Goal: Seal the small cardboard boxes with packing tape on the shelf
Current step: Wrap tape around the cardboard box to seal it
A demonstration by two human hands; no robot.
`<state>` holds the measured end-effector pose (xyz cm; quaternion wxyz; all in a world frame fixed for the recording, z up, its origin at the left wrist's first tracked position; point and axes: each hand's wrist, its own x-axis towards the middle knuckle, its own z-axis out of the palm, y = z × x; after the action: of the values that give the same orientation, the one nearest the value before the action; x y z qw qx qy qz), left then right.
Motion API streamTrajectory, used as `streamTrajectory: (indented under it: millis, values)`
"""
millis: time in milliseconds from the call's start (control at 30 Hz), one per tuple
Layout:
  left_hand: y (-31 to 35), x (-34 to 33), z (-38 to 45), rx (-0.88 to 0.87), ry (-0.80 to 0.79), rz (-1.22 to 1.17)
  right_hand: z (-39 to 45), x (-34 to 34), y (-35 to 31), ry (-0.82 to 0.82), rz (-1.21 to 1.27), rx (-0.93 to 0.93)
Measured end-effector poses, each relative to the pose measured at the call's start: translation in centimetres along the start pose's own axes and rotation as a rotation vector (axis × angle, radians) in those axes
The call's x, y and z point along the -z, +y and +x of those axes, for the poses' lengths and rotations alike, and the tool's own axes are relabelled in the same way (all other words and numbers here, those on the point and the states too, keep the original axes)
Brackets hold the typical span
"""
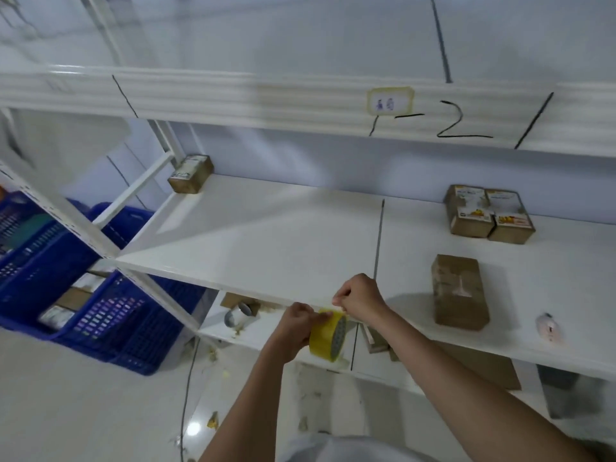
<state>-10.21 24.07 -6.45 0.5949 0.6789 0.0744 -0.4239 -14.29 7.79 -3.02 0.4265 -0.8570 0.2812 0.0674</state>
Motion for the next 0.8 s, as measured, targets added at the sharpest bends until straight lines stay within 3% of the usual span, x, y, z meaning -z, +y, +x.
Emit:
streamTrajectory:
  millis: [467, 800]
  values:
    - [-2.8, 0.4, 4.3, 0.051, 0.206, 0.315, 1.7, -4.0, 1.6, 0.076, -0.02, -0.084]
    - [-1.7, -1.0, 4.5, -0.016, 0.335, 0.415, 3.3, -4.7, 1.2, 0.094, -0.175, 0.022]
